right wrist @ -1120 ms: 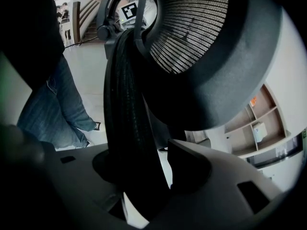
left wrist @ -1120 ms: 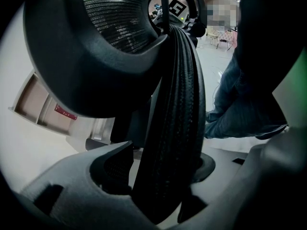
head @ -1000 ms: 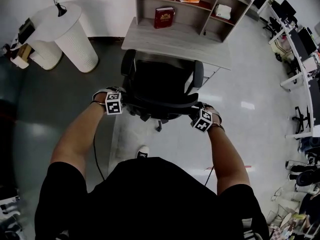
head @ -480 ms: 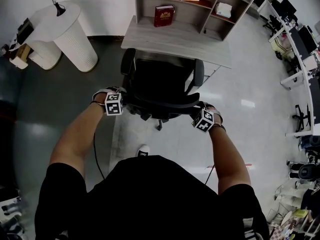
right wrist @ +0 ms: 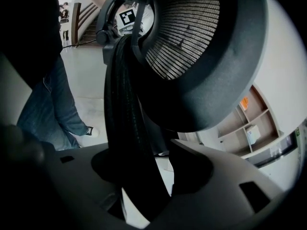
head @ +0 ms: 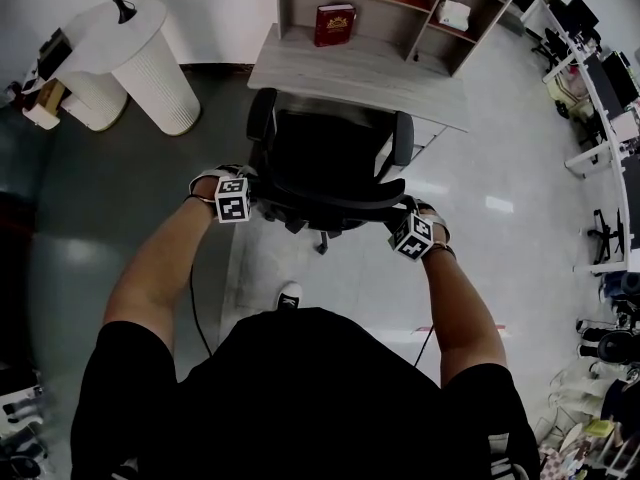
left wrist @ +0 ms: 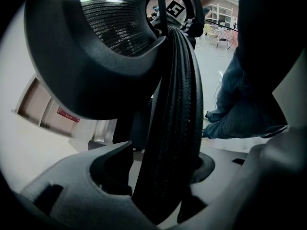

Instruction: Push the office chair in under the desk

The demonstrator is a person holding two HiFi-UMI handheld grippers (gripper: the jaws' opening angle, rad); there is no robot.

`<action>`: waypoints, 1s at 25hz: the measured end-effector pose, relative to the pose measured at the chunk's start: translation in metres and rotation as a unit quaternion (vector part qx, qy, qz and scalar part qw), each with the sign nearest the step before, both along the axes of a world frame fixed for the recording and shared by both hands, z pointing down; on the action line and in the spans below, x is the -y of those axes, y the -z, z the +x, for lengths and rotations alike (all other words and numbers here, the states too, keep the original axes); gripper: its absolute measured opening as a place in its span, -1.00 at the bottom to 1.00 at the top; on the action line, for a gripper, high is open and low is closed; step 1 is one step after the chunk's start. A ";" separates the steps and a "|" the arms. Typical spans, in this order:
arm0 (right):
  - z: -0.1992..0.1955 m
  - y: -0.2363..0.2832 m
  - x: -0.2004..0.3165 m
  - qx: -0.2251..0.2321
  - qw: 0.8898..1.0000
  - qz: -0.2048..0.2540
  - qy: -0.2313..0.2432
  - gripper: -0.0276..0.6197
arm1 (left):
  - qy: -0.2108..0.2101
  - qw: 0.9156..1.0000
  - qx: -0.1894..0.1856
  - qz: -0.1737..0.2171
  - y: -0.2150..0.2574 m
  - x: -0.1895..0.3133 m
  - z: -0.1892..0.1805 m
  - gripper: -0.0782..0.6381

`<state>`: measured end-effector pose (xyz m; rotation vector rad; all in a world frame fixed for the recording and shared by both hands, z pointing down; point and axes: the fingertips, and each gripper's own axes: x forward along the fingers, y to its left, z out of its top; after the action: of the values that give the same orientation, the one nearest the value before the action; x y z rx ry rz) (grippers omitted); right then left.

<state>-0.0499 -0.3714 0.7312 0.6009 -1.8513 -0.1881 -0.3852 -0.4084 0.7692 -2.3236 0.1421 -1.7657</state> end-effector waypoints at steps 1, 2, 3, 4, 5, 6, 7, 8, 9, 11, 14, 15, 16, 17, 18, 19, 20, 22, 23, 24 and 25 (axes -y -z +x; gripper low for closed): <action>0.000 0.001 0.001 0.000 1.000 0.009 0.002 -0.17 | 0.003 1.000 -0.003 0.001 0.000 0.000 0.000 -0.04; -0.001 0.002 0.001 0.000 1.000 0.016 0.002 -0.15 | 0.007 1.000 -0.004 0.002 0.000 0.000 0.000 -0.04; -0.001 0.002 0.001 0.001 1.000 0.019 -0.001 -0.14 | 0.013 1.000 -0.005 0.000 0.000 0.000 0.000 -0.02; -0.001 0.002 0.001 0.003 1.000 0.018 -0.009 -0.12 | 0.022 1.000 -0.003 -0.003 0.000 0.000 -0.001 -0.01; 0.000 0.002 0.001 0.006 1.000 0.016 -0.019 -0.12 | 0.033 0.999 -0.001 -0.007 0.000 -0.001 -0.002 0.00; 0.001 0.002 0.001 0.009 0.999 0.014 -0.030 -0.11 | 0.045 0.999 0.002 -0.010 0.000 -0.001 -0.004 0.01; 0.001 0.002 0.000 0.010 0.999 0.014 -0.039 -0.09 | 0.053 0.999 0.006 -0.012 0.000 -0.001 -0.005 0.02; 0.002 0.003 0.000 0.009 0.999 0.016 -0.045 -0.09 | 0.057 0.998 0.011 -0.010 -0.001 -0.001 -0.006 0.02; 0.003 0.004 -0.001 0.006 0.999 0.017 -0.050 -0.08 | 0.059 0.998 0.017 -0.005 -0.001 -0.001 -0.007 0.02; 0.004 0.008 -0.003 0.002 0.998 0.020 -0.055 -0.06 | 0.067 0.997 0.026 0.008 0.000 0.000 -0.010 0.02; 0.007 0.017 -0.009 0.005 0.998 0.026 -0.057 -0.06 | 0.092 0.995 0.020 0.022 0.010 0.001 -0.016 0.02; 0.009 0.020 -0.012 0.006 0.998 0.029 -0.058 -0.06 | 0.100 0.995 0.016 0.023 0.013 0.000 -0.017 0.02; 0.012 0.024 -0.015 0.007 0.998 0.033 -0.059 -0.06 | 0.108 0.994 0.013 0.025 0.017 -0.001 -0.019 0.02; 0.014 0.028 -0.018 0.010 0.997 0.036 -0.063 -0.06 | 0.115 0.993 0.011 0.026 0.021 -0.003 -0.022 0.02; 0.017 0.032 -0.021 0.016 0.997 0.040 -0.068 -0.06 | 0.122 0.992 0.007 0.029 0.025 -0.004 -0.024 0.02; 0.018 0.037 -0.024 0.025 0.996 0.045 -0.075 -0.06 | 0.130 0.991 0.000 0.033 0.031 -0.006 -0.027 0.02; 0.018 0.043 -0.028 0.039 0.994 0.051 -0.083 -0.06 | 0.140 0.989 -0.013 0.038 0.038 -0.009 -0.028 0.02; 0.019 0.058 -0.037 0.075 0.990 0.065 -0.102 -0.06 | 0.164 0.984 -0.051 0.054 0.054 -0.014 -0.028 0.02; 0.021 0.065 -0.042 0.094 0.986 0.073 -0.113 -0.06 | 0.176 0.980 -0.073 0.060 0.063 -0.018 -0.026 0.02; 0.023 0.072 -0.047 0.112 0.982 0.083 -0.126 -0.06 | 0.187 0.976 -0.094 0.064 0.072 -0.024 -0.024 0.01; 0.027 0.079 -0.052 0.130 0.977 0.093 -0.140 -0.07 | 0.196 0.972 -0.111 0.066 0.080 -0.031 -0.022 -0.01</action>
<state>-0.0226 -0.3196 0.6518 1.0511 -1.9854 -0.0989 -0.4071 -0.3773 0.6891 -2.5142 0.7811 -1.5790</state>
